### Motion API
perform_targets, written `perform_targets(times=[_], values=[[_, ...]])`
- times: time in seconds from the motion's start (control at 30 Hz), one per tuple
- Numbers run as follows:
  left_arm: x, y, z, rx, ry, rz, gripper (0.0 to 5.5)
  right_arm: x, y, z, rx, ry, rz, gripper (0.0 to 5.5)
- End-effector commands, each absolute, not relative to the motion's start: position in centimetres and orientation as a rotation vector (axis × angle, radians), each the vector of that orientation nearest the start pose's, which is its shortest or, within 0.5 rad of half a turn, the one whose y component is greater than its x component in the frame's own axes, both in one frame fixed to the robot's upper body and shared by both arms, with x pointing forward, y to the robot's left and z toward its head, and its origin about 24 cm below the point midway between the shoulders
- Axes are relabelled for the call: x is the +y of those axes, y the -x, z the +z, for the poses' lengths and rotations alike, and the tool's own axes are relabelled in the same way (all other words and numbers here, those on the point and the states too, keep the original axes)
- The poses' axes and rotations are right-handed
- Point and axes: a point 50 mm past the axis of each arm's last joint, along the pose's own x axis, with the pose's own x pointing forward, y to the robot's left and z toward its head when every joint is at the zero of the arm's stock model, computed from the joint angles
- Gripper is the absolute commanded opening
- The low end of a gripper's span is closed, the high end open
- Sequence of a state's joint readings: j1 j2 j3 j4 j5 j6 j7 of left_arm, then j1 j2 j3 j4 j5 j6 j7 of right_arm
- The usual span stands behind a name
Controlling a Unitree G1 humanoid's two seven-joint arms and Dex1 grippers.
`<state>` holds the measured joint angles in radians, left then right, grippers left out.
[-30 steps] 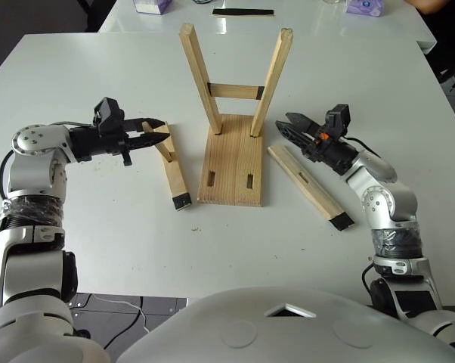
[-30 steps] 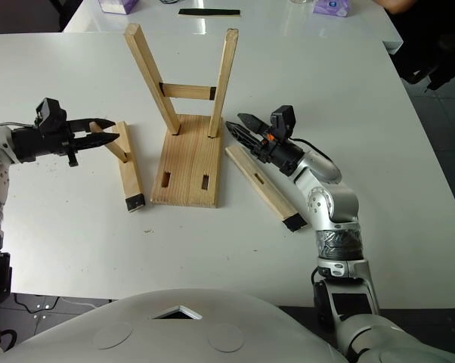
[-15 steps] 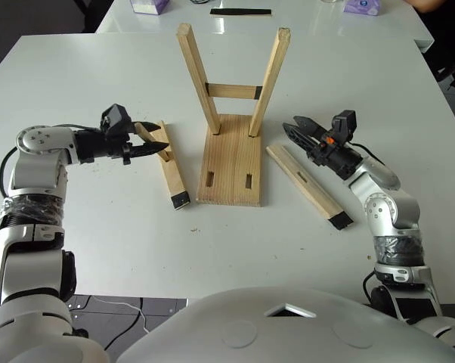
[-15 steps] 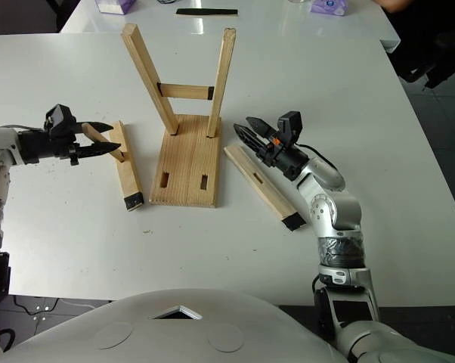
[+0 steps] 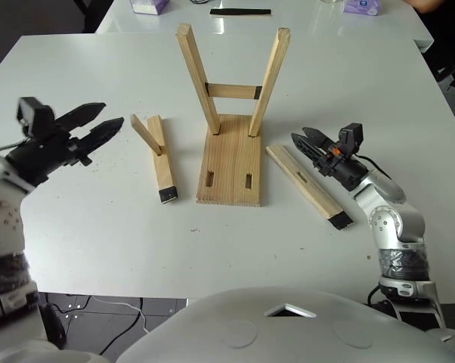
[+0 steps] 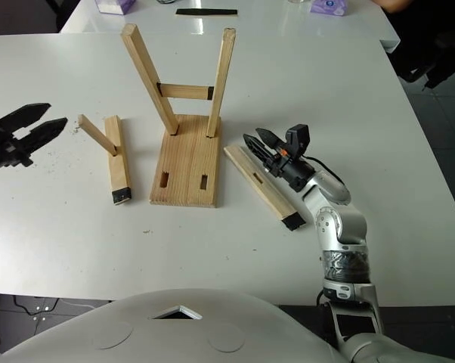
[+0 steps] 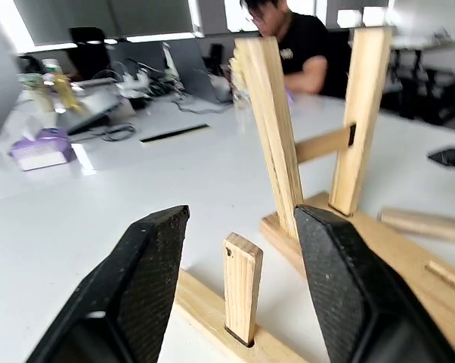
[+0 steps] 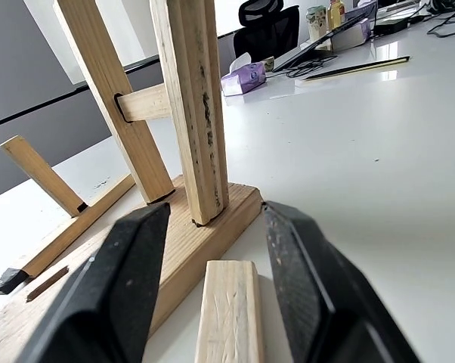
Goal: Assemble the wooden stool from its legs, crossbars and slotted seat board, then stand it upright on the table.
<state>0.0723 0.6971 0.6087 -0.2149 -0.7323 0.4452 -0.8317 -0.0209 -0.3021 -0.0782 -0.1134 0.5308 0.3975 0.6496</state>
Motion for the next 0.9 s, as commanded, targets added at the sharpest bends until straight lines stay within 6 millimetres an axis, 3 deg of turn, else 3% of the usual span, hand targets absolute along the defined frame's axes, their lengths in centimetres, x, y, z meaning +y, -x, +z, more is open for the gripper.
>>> perform_targets(times=[0.03,0.1,0.23,0.33,0.5,0.63,0.77,0.9], values=[[30.2,-23.1,19.9,-0.307,0.103,-0.196,2.6,-17.6,-25.0,6.5,0.161,-0.285,0.673,2.23],[27.9,-24.9,19.4,-0.319,0.147,-0.091,2.6,-17.4,-25.4,6.6,0.158,-0.286,0.672,2.23],[21.9,-26.7,15.9,-0.214,0.2,0.039,2.6,-17.0,-26.4,6.8,0.153,-0.278,0.67,2.23],[19.7,-27.0,13.9,-0.17,0.193,0.145,2.6,-17.2,-27.6,6.9,0.146,-0.253,0.611,2.23],[20.5,-26.8,13.5,-0.207,0.124,0.263,2.6,-18.3,-29.2,7.4,0.134,-0.261,0.511,2.23],[21.1,-26.5,15.4,-0.314,0.08,0.306,2.6,-18.6,-29.7,7.0,0.167,-0.258,0.485,2.23],[23.5,-26.6,17.7,-0.392,0.078,0.378,2.6,-18.5,-29.8,6.7,0.18,-0.249,0.482,2.23],[24.9,-27.4,18.0,-0.38,0.057,0.367,2.6,-18.2,-29.8,6.0,0.203,-0.227,0.496,2.23]])
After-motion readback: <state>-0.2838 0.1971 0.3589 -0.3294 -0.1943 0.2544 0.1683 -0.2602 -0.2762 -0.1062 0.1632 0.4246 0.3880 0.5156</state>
